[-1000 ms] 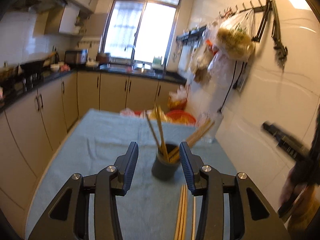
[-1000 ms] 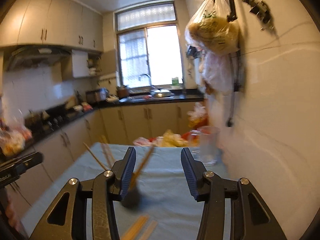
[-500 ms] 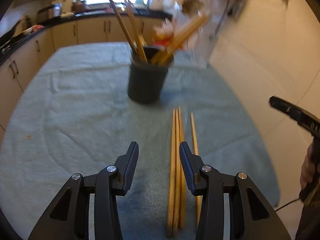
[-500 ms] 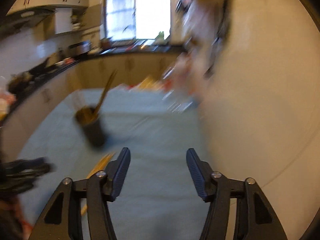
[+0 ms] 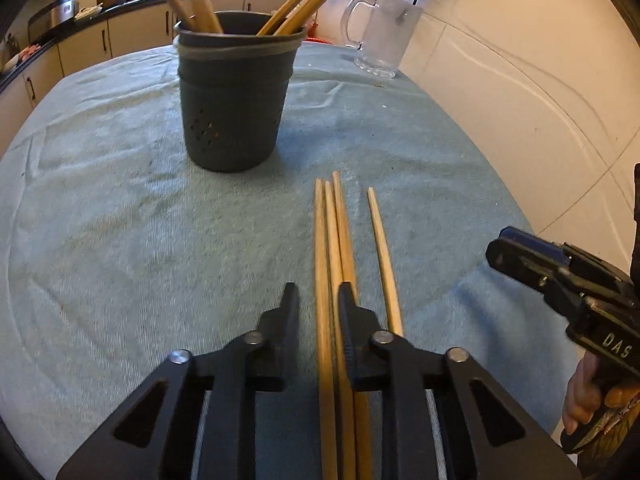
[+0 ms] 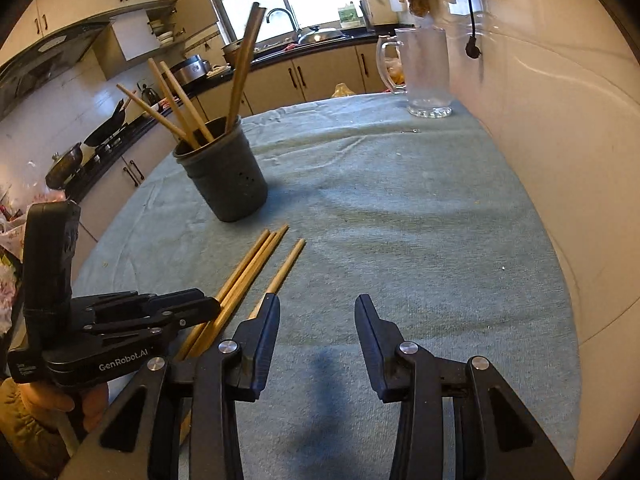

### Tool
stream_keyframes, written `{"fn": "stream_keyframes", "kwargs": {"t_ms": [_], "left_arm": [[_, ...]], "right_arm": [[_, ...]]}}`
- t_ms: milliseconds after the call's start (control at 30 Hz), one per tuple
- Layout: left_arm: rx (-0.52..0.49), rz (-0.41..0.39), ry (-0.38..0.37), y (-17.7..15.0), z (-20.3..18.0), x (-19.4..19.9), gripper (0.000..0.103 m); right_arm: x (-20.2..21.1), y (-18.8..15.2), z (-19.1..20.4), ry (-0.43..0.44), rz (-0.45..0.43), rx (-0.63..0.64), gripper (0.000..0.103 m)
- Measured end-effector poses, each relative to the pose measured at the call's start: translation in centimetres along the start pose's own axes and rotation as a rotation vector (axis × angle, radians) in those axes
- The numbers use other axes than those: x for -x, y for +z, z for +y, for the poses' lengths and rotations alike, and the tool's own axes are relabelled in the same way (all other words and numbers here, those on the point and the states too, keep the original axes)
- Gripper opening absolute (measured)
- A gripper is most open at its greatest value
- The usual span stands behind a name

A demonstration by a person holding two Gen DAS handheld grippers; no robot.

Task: Organize utensils
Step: 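Close the left tool on a chopstick while the right tool grasps another chopstick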

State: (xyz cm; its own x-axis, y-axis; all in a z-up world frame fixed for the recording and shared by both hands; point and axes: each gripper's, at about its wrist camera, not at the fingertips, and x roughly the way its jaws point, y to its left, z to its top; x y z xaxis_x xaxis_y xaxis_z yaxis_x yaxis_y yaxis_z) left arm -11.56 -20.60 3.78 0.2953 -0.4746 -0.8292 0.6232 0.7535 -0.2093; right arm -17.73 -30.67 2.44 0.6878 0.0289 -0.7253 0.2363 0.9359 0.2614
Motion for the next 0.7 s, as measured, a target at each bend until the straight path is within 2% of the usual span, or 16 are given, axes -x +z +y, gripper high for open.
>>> {"fn": "stream_keyframes", "kwargs": {"t_ms": [67, 267, 467, 600, 700], "left_arm": [[-0.004, 0.014, 0.016, 0.4, 0.0, -0.4, 0.006], [0.002, 0.017, 0.066, 0.8, -0.5, -0.6, 0.006], [0.036, 0.015, 0.203, -0.2, 0.8, 0.8, 0.006], [0.068, 0.009, 0.259, -1.2, 1.9, 1.9, 0.006], [0.097, -0.001, 0.256, -2.0, 2.6, 2.4, 0.006]], "right_arm": [[-0.4, -0.1, 0.0, -0.001, 0.011, 0.001, 0.042], [-2.5, -0.3, 0.8, 0.022, 0.063, 0.003, 0.042], [-4.3, -0.3, 2.8, 0.035, 0.102, 0.045, 0.042], [-5.5, -0.2, 4.2, -0.006, 0.109, 0.080, 0.043], [-6.2, 0.2, 5.2, -0.045, 0.111, 0.112, 0.043]]}}
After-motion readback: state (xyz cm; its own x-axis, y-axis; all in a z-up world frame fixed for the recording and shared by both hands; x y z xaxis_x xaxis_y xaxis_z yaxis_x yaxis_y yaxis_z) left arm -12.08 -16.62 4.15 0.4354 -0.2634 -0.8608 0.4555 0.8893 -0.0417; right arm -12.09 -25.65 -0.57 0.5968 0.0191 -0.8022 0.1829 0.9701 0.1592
